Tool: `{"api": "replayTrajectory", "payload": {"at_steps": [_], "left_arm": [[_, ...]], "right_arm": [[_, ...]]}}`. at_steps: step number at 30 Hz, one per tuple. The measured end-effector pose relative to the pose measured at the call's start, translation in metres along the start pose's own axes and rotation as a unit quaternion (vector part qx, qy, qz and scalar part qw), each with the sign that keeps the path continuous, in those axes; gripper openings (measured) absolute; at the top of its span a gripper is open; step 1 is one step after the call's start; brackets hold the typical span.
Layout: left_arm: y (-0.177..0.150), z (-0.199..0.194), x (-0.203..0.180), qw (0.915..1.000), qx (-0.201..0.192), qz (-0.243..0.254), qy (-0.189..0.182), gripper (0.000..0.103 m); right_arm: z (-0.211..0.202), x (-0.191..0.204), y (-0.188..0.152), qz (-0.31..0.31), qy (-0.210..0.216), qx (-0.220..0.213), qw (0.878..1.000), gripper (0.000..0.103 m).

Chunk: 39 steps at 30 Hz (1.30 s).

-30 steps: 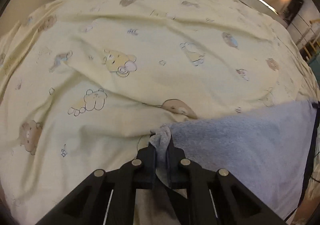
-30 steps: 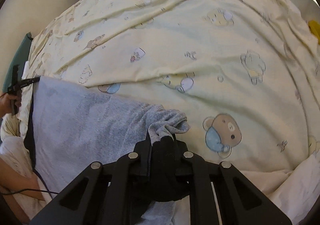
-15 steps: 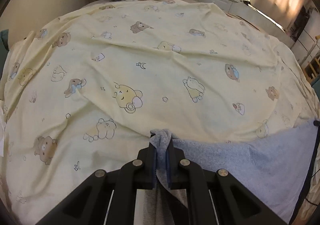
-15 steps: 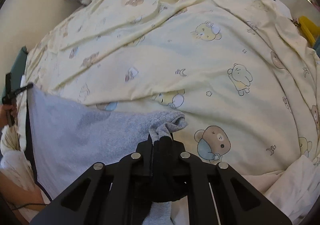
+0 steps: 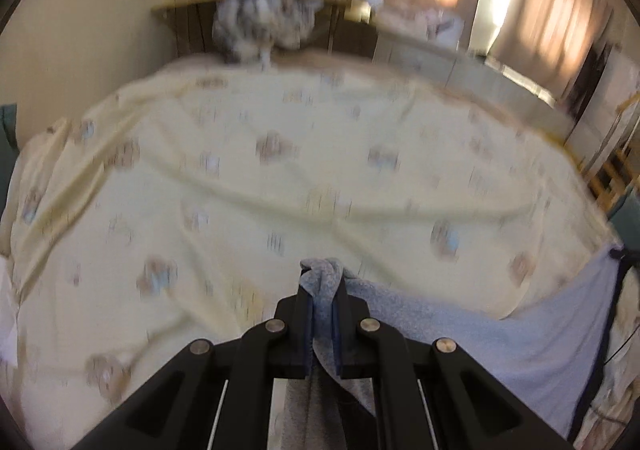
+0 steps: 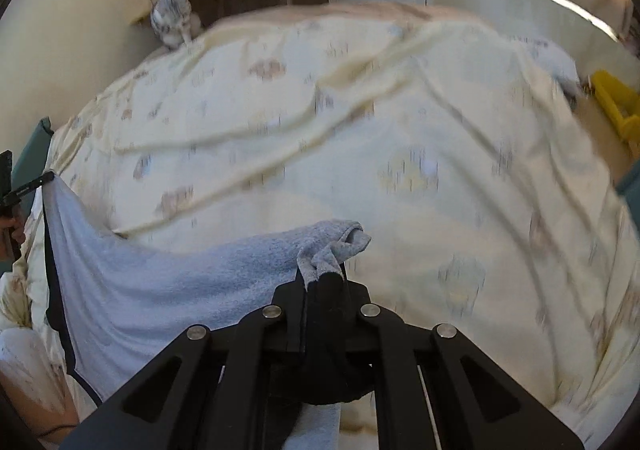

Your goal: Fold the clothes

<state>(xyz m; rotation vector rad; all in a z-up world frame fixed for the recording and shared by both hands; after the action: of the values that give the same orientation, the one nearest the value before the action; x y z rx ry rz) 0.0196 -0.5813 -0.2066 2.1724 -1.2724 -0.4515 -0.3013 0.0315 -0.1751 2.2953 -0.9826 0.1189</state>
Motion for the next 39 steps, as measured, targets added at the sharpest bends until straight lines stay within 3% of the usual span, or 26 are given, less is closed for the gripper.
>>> {"api": "replayTrajectory", "payload": {"at_steps": [6,7,9,11,12,15,17,20,23,27,29,31,32,33,34,36,37,39], "left_arm": [[0.05,0.018,0.015,0.9983,-0.031,0.002,0.049,0.008],[0.051,0.033,0.014,0.9975,-0.015,0.007,0.069,0.015],[0.052,0.062,0.011,0.9938,0.017,0.017,0.109,0.029],[0.045,0.078,0.009,0.9886,0.048,0.032,0.139,0.031],[0.042,0.076,0.01,0.9888,0.041,0.029,0.14,0.033],[0.023,0.062,0.024,0.991,0.051,-0.003,0.124,0.055],[0.008,0.052,0.034,0.9914,0.065,-0.027,0.11,0.055],[-0.034,0.042,0.019,0.9889,0.136,-0.059,0.014,0.055],[-0.079,0.018,-0.021,0.9897,0.142,-0.02,-0.008,0.055],[-0.122,0.005,-0.083,0.9878,0.146,0.024,-0.047,0.055],[-0.135,0.008,-0.124,0.9834,0.147,0.084,-0.064,0.055],[-0.152,0.018,-0.155,0.9727,0.161,0.156,-0.059,0.055],[-0.163,0.025,-0.166,0.965,0.169,0.194,-0.047,0.055],[-0.184,0.038,-0.167,0.9503,0.206,0.233,-0.009,0.055],[-0.196,0.041,-0.163,0.9454,0.23,0.231,-0.01,0.055],[-0.206,0.03,-0.153,0.948,0.217,0.232,-0.019,0.055],[-0.208,0.025,-0.144,0.9524,0.218,0.212,-0.022,0.055],[-0.211,0.016,-0.127,0.9601,0.221,0.17,-0.028,0.054]], "right_arm": [[0.004,-0.009,0.056,-0.009,-0.034,-0.038,0.999,0.008],[0.01,-0.013,0.064,-0.005,-0.043,-0.039,0.998,0.009],[0.041,-0.025,0.073,0.026,-0.052,0.001,0.998,0.014],[0.062,-0.033,0.073,0.029,-0.1,0.04,0.994,0.021],[0.069,-0.037,0.073,0.025,-0.13,0.054,0.99,0.024],[0.051,-0.05,0.071,0.045,-0.138,0.04,0.989,0.027],[0.039,-0.058,0.069,0.057,-0.142,0.032,0.988,0.031],[0.03,-0.014,0.034,0.009,-0.081,0.059,0.995,0.031],[0.02,0.031,-0.001,-0.038,-0.019,0.085,0.995,0.031],[0.038,0.087,-0.063,-0.044,0.03,0.119,0.992,0.031],[0.066,0.102,-0.09,-0.055,0.018,0.155,0.986,0.031],[0.09,0.107,-0.117,-0.072,-0.004,0.197,0.978,0.031],[0.1,0.105,-0.131,-0.084,-0.019,0.219,0.972,0.029],[0.109,0.104,-0.145,-0.095,-0.034,0.242,0.965,0.028],[0.118,0.102,-0.159,-0.104,-0.048,0.262,0.958,0.026],[0.101,0.084,-0.163,-0.054,-0.05,0.239,0.968,0.024],[0.093,0.075,-0.165,-0.029,-0.051,0.227,0.972,0.018],[0.077,0.069,-0.168,-0.006,-0.052,0.216,0.975,0.018]]}}
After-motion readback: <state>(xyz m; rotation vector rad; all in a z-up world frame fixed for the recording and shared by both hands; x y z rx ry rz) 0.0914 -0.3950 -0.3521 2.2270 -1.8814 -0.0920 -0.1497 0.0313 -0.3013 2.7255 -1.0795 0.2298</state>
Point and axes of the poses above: each gripper's, at about its wrist camera, not at the fingertips, and z roughly the way its jaws point, x to its left, y to its top, the point moved 4 cm from there along z, roughly the way its jaws point, and after that the axes turned 10 degrees about y, right-handed, at the moved point
